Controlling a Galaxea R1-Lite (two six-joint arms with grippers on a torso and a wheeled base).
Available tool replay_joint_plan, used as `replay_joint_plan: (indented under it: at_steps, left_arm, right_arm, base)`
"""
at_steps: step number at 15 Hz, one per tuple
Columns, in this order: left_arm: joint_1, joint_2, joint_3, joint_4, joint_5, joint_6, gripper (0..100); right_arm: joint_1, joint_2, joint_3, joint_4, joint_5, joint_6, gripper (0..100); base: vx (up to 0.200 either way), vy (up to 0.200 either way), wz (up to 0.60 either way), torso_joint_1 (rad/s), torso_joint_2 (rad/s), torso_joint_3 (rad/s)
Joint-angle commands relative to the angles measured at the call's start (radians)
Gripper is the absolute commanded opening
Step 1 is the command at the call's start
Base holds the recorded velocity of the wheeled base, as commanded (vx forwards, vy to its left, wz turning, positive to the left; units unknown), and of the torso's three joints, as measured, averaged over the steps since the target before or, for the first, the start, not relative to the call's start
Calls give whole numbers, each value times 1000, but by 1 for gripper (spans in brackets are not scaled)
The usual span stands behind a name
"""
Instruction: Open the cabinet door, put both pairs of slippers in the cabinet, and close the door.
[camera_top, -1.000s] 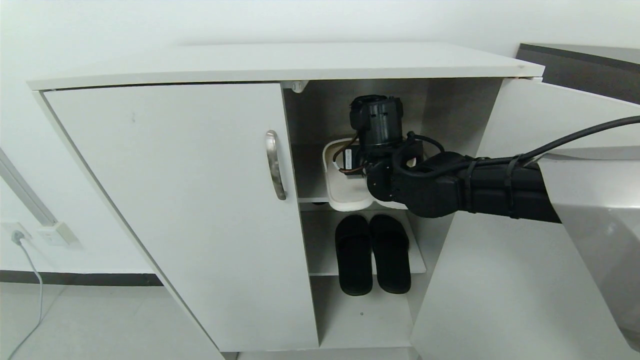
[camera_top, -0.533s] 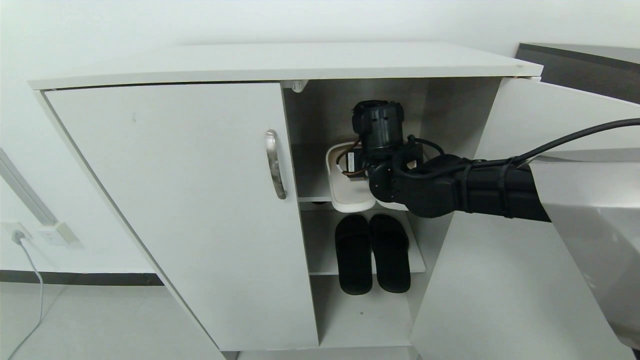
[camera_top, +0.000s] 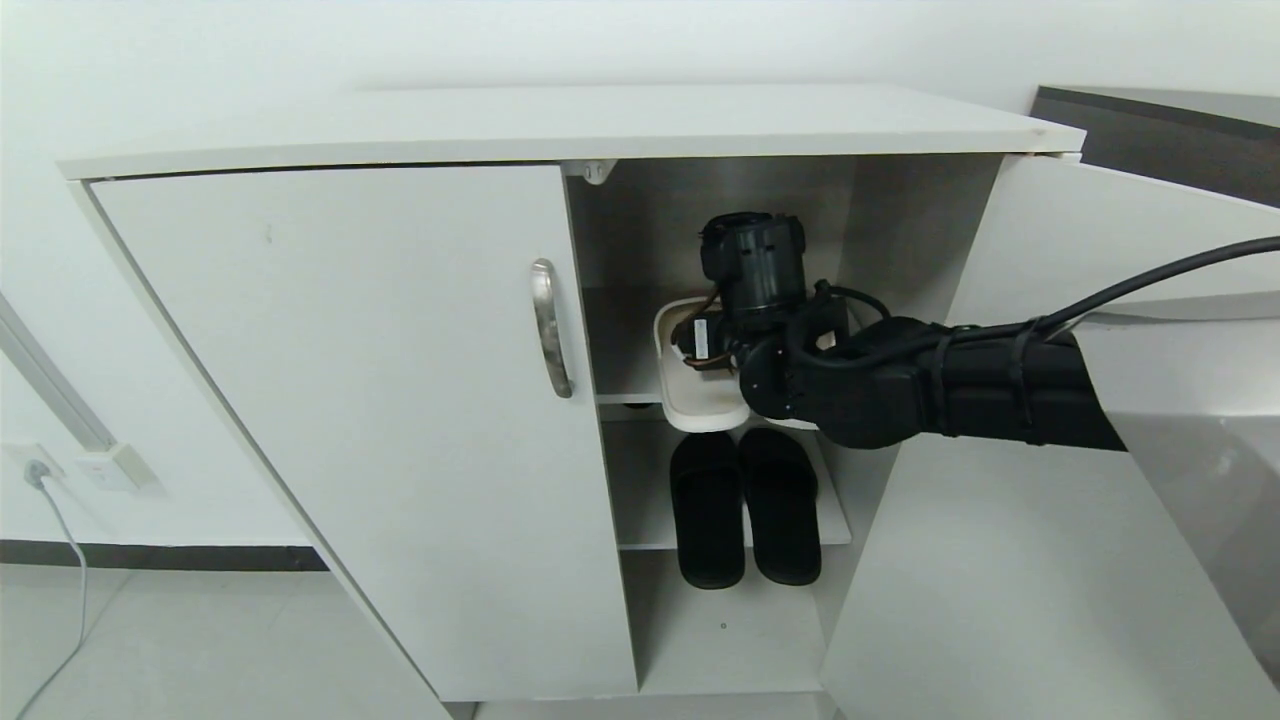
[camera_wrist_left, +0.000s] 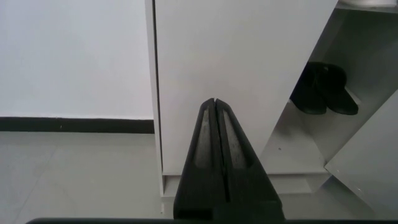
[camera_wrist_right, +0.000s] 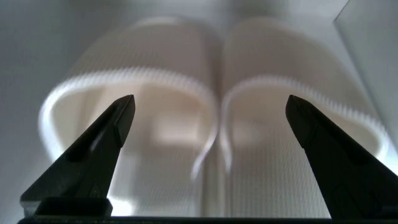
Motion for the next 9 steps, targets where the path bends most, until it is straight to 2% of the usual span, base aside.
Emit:
replay_joint_plan:
  at_steps: [1,6,9]
  left_arm:
    - [-1,0,0,0,0,0,0]
    - [0,0,0,0,0,1,0]
    - [-1,0,0,0,0,1,0]
  right_arm:
    - [20,-88,100,-8,-1,2,100]
    - [79,-287,324,-16,0,40,100]
    - [120,-387,485,-66,22,59,100]
  base:
    - [0,0,0,0,0,0]
    - [0,0,0,0,0,0]
    - [0,0,0,0,0,0]
